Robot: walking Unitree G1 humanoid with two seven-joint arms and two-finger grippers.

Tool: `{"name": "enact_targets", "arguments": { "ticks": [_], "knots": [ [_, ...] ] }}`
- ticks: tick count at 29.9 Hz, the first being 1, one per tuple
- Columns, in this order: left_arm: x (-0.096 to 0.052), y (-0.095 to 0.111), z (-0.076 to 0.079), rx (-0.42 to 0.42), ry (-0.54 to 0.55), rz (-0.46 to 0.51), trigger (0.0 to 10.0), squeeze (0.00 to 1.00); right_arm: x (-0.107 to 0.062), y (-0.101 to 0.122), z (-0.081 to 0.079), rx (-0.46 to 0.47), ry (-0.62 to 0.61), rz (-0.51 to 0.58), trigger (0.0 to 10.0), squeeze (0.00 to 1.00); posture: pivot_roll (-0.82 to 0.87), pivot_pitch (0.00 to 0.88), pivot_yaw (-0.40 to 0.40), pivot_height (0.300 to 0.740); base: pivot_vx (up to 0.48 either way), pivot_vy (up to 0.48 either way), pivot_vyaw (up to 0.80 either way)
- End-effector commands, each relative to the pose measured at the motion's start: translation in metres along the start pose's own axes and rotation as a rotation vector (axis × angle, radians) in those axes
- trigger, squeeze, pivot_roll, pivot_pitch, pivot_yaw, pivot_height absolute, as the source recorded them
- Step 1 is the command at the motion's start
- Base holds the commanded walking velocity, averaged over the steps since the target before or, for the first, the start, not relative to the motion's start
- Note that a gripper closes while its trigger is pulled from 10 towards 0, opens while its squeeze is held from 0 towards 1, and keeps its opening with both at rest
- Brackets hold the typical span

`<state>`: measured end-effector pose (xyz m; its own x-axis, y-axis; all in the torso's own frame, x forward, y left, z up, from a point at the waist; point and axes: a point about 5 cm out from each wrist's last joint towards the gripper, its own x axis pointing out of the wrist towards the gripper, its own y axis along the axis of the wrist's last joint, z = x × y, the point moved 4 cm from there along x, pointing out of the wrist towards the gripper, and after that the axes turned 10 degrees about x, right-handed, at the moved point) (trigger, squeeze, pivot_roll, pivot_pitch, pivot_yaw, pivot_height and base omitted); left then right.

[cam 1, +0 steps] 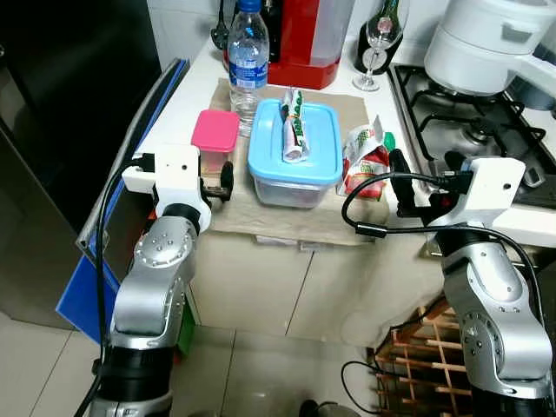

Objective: Restocking fridge

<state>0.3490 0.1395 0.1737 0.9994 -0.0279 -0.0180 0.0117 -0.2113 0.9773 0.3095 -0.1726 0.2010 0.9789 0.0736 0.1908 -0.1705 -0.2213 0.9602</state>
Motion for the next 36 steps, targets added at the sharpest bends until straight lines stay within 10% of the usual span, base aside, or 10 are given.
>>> {"name": "enact_targets", "arguments": {
  "ticks": [1, 21, 36],
  "knots": [
    [0.004, 0.005, 0.003, -0.002, 0.005, 0.022, 10.0, 0.0, -0.002, 0.0, 0.006, -0.013, -0.017, 0.001, 10.0, 0.0, -0.06, 0.037, -0.047, 0.74, 0.0, 0.0, 0.0],
    [0.026, 0.006, 0.031, 0.004, -0.053, 0.057, 10.0, 0.0, 0.001, -0.002, 0.005, -0.023, -0.005, 0.003, 10.0, 0.0, -0.08, 0.0, -0.046, 0.74, 0.0, 0.0, 0.0],
    [0.046, -0.005, 0.019, 0.04, 0.016, 0.051, 10.0, 0.0, 0.002, -0.002, 0.005, -0.029, 0.002, 0.008, 10.0, 0.0, -0.09, 0.0, -0.05, 0.74, 0.0, 0.0, 0.0]
  ]
}}
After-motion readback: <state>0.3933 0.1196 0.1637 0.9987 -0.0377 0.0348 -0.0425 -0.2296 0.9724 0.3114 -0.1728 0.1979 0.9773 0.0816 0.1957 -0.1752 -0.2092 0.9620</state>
